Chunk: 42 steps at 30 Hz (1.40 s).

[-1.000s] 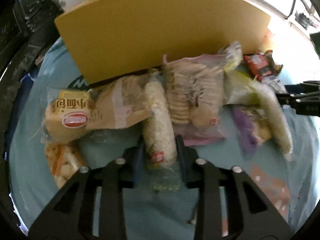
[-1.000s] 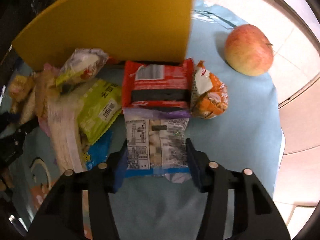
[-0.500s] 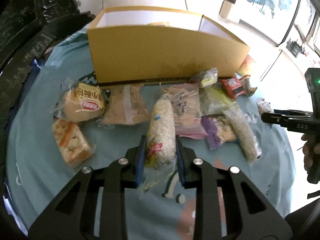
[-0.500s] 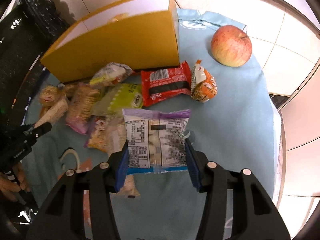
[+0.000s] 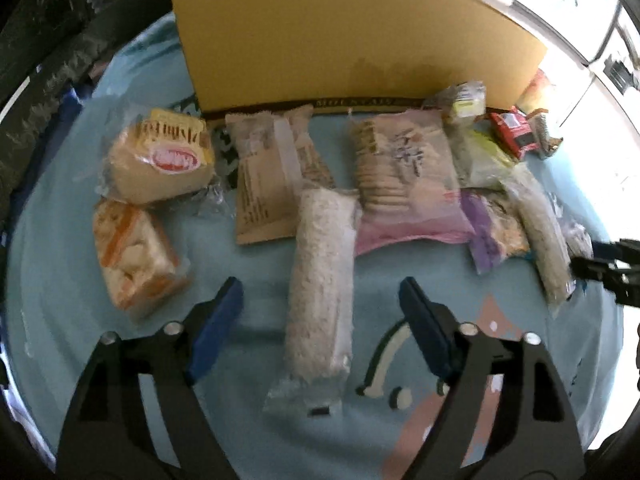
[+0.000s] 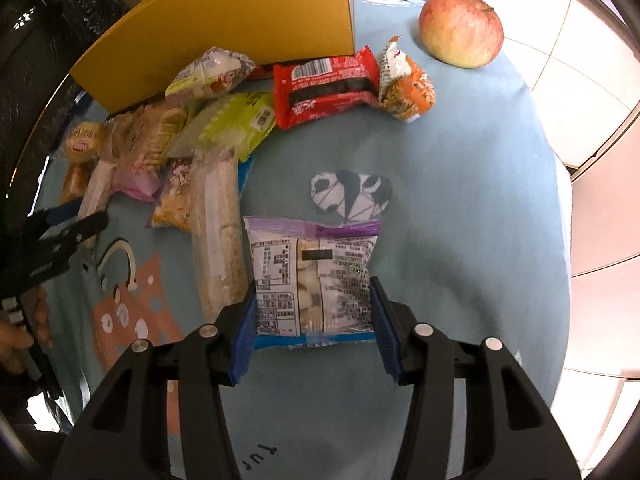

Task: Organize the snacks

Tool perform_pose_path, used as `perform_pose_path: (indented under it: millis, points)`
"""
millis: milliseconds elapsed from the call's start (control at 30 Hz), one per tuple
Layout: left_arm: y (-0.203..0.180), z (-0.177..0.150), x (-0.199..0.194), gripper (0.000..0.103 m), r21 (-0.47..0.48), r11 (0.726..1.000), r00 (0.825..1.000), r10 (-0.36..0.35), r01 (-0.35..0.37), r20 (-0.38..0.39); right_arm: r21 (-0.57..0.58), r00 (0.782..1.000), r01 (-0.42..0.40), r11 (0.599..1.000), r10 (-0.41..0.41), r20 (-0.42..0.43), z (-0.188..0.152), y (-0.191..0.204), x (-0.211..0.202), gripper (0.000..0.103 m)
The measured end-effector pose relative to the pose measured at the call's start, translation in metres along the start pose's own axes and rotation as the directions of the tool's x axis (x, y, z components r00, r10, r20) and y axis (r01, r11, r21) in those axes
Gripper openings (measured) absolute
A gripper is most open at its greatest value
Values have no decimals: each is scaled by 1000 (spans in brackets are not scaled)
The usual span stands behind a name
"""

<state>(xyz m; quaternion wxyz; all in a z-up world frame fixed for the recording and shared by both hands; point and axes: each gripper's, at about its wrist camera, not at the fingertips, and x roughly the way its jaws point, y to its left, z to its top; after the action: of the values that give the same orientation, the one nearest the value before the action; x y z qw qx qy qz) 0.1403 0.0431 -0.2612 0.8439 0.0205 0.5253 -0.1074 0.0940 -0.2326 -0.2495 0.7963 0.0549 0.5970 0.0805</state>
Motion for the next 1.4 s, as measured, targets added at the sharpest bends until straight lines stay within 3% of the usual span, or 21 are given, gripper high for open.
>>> perform_pose_path:
  millis: [33, 367, 567, 733, 867, 1033, 1067, 1100, 1133, 1200, 1400]
  points:
    - [1, 0, 1, 29, -10, 1000, 1000, -9, 9, -6, -3, 1000, 0, 1000, 0, 3, 0, 2, 0, 52]
    - [-8, 7, -66, 28, -9, 995, 984, -97, 100, 148, 5, 988, -68, 998, 66, 137, 19, 6, -51, 52]
    - [-27, 67, -126, 28, 1, 991, 942, -129, 135, 311, -43, 949, -112, 993, 120, 290, 78, 29, -120, 52]
    - [-36, 134, -166, 28, -1, 992, 909, -117, 129, 399, -95, 913, -103, 990, 132, 385, 139, 54, -168, 52]
    - [-43, 181, -185, 28, 9, 994, 898, -106, 113, 427, -128, 888, -83, 988, 132, 441, 185, 72, -198, 52]
    - [-42, 235, -188, 30, 0, 998, 900, -53, 58, 432, -128, 876, -47, 991, 102, 472, 230, 79, -207, 53]
    - [-41, 245, -185, 37, -13, 999, 900, -30, 39, 435, -121, 870, -48, 991, 101, 483, 240, 79, -205, 54]
    - [-35, 251, -181, 76, -26, 999, 902, -21, 36, 432, -114, 872, -40, 993, 91, 482, 249, 76, -200, 60]
    - [-30, 255, -176, 101, -47, 998, 906, -14, 37, 424, -100, 881, -18, 995, 63, 469, 252, 76, -195, 70]
    - [-19, 258, -170, 101, -95, 995, 909, 43, -4, 414, -71, 893, 16, 997, 18, 449, 258, 73, -187, 72]
    - [0, 228, -161, 101, -120, 993, 912, 69, -22, 405, -77, 907, 9, 997, 24, 420, 226, 53, -168, 72]
